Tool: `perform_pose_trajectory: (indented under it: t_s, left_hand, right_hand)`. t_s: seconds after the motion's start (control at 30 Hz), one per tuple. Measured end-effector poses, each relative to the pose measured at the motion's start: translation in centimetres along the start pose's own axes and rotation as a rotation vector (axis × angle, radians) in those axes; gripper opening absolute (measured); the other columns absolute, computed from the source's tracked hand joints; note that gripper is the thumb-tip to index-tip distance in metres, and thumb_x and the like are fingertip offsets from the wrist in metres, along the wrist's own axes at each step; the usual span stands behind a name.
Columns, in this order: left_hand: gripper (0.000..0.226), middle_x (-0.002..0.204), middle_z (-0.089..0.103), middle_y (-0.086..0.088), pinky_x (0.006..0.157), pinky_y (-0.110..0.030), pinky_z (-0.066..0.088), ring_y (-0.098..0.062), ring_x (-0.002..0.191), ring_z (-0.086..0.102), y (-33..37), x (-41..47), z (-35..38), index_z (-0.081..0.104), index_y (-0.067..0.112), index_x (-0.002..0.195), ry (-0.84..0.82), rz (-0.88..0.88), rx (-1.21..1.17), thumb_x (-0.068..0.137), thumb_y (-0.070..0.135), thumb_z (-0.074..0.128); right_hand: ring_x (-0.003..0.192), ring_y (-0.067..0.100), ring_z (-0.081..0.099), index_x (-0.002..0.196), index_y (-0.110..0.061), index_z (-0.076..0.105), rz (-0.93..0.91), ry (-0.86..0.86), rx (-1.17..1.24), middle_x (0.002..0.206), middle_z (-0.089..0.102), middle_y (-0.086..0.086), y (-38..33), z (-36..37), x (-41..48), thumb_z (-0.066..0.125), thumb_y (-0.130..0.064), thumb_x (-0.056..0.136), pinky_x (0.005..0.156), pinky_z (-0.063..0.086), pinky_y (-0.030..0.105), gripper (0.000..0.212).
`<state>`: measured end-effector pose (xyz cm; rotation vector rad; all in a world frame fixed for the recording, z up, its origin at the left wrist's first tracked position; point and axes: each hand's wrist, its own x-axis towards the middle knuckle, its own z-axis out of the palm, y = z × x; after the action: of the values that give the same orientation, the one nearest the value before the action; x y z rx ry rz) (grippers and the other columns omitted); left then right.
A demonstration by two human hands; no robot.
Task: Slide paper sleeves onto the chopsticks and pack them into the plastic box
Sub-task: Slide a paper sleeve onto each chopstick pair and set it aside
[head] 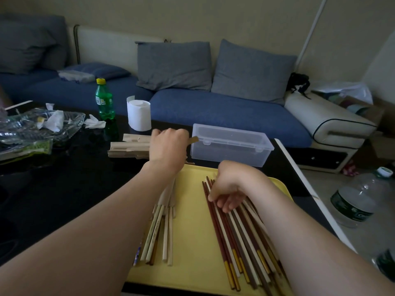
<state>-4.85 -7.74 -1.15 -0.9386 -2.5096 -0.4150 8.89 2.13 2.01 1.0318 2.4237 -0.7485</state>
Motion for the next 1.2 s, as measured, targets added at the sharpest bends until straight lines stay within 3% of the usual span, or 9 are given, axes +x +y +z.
perform_pose_trajectory:
  t_s: [0.13,0.27,0.33,0.43,0.73,0.87,1.0,1.07,1.2]
  left_hand:
    - [0.015,0.092,0.066,-0.003,0.069,-0.043,0.053,-0.026,0.083,0.063,2.0,-0.3,-0.5,0.059,0.015,0.104,-0.027,-0.079,-0.423,0.107,0.028,0.052]
    - [0.012,0.101,0.071,-0.009,0.075,-0.048,0.061,-0.028,0.086,0.072,2.9,-1.1,-1.2,0.051,0.014,0.114,-0.176,-0.214,-0.717,0.105,0.021,0.054]
    - [0.017,0.099,0.068,-0.01,0.066,-0.041,0.062,-0.024,0.078,0.072,3.4,-1.7,-2.0,0.046,0.015,0.122,-0.341,-0.381,-0.934,0.107,0.021,0.053]
    - [0.03,0.088,0.064,-0.013,0.053,-0.031,0.052,-0.022,0.066,0.059,4.0,-2.2,-3.2,0.045,0.009,0.131,-0.561,-0.804,-1.257,0.109,0.027,0.036]
    - [0.034,0.1,0.075,-0.015,0.06,-0.031,0.059,-0.019,0.073,0.068,3.9,-2.3,-3.5,0.05,0.003,0.14,-0.682,-0.759,-1.348,0.109,0.015,0.053]
    - [0.023,0.096,0.071,-0.014,0.056,-0.027,0.055,-0.015,0.061,0.059,4.0,-2.0,-3.2,0.05,0.008,0.13,-0.658,-0.788,-1.383,0.109,0.019,0.051]
    - [0.025,0.092,0.066,-0.016,0.056,-0.029,0.057,-0.016,0.062,0.06,4.1,-1.6,-2.0,0.053,0.003,0.129,-0.575,-0.837,-1.494,0.108,0.015,0.048]
    - [0.026,0.085,0.066,-0.013,0.058,-0.035,0.059,-0.019,0.065,0.064,4.3,-1.5,-1.6,0.06,0.002,0.126,-0.579,-0.877,-1.503,0.107,0.017,0.048]
    - [0.024,0.079,0.058,-0.01,0.053,-0.035,0.06,-0.02,0.067,0.06,4.7,-1.7,-1.8,0.061,0.006,0.124,-0.562,-0.918,-1.559,0.107,0.014,0.046]
  right_hand:
    - [0.076,0.019,0.078,0.105,0.0,0.069,0.109,-0.108,-0.102,0.1,0.083,0.011,-0.3,1.5,-0.5,0.083,-0.023,0.097,0.081,0.067,0.03,0.028]
    - [0.081,0.017,0.079,0.103,-0.002,0.062,0.132,-0.119,-0.123,0.099,0.079,0.009,-0.8,2.4,-1.3,0.079,-0.025,0.1,0.101,0.062,0.034,0.029]
    - [0.093,0.018,0.081,0.113,-0.001,0.064,0.126,-0.117,-0.127,0.108,0.08,0.01,-0.9,2.5,-1.8,0.079,-0.023,0.1,0.102,0.062,0.034,0.03]
    - [0.075,0.011,0.076,0.114,-0.005,0.072,0.076,-0.114,-0.2,0.096,0.08,0.004,-0.9,2.6,-2.5,0.079,-0.021,0.099,0.103,0.059,0.028,0.023]
    - [0.045,0.009,0.066,0.109,-0.005,0.064,-0.036,0.076,-0.369,0.07,0.079,0.003,-0.8,3.5,-4.0,0.076,-0.024,0.092,0.056,0.052,0.023,0.027]
    - [0.051,0.015,0.074,0.099,-0.014,0.053,-0.083,0.225,-0.152,0.079,0.076,0.011,0.7,2.8,-4.6,0.075,-0.022,0.097,0.056,0.064,0.026,0.023]
    - [0.054,0.02,0.076,0.098,-0.006,0.07,-0.206,0.422,0.067,0.076,0.076,0.009,2.9,1.8,-5.1,0.069,-0.032,0.097,0.056,0.066,0.032,0.026]
    - [0.061,0.021,0.077,0.1,-0.006,0.074,-0.273,0.4,0.112,0.079,0.079,0.009,3.5,1.4,-5.6,0.07,-0.033,0.095,0.061,0.068,0.038,0.028]
    - [0.054,0.012,0.073,0.101,-0.009,0.077,-0.339,0.222,0.069,0.077,0.08,0.003,4.1,1.4,-6.9,0.07,-0.026,0.097,0.048,0.056,0.022,0.018]
